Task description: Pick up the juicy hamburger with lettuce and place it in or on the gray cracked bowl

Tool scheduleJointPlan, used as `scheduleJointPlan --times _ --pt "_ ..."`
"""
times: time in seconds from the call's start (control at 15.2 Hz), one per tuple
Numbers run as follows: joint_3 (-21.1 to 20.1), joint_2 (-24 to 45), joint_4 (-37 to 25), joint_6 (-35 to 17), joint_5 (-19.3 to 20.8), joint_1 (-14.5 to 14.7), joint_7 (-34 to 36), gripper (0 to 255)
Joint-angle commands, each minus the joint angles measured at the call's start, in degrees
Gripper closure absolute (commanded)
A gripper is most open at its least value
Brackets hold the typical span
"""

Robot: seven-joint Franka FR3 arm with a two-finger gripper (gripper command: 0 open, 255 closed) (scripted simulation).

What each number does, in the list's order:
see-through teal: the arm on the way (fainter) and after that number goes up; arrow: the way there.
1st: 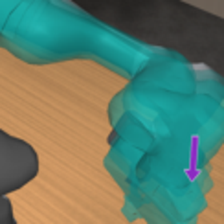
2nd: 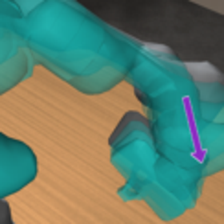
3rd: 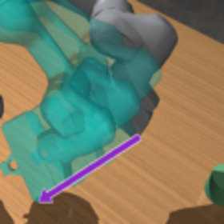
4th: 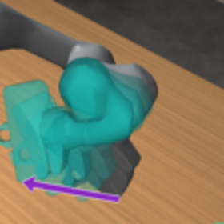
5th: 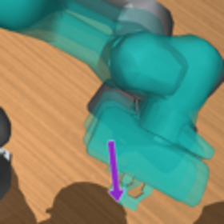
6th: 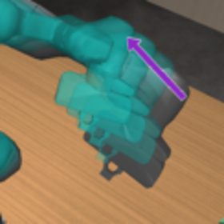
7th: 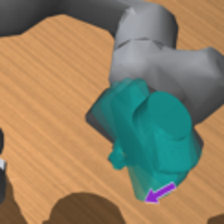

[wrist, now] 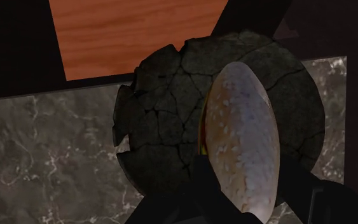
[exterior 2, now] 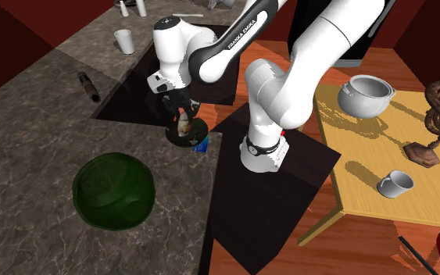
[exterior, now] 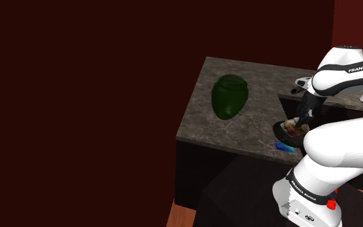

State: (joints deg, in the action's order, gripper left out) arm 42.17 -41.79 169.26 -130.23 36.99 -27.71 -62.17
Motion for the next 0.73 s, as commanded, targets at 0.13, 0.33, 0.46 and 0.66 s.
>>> scheduleJointPlan --times 0.13,0.33,0.46,0.66 --pt "0.0 0.0 0.0 0.0 0.0 0.0 0.0 0" --pt "0.0 0.0 0.0 0.0 0.0 0.0 0.0 0" --pt "0.0 0.0 0.0 0.0 0.0 0.0 0.0 0" --pt "-4.0 -6.2 -2.7 8.8 -3.3 -0.1 -0.6 0"
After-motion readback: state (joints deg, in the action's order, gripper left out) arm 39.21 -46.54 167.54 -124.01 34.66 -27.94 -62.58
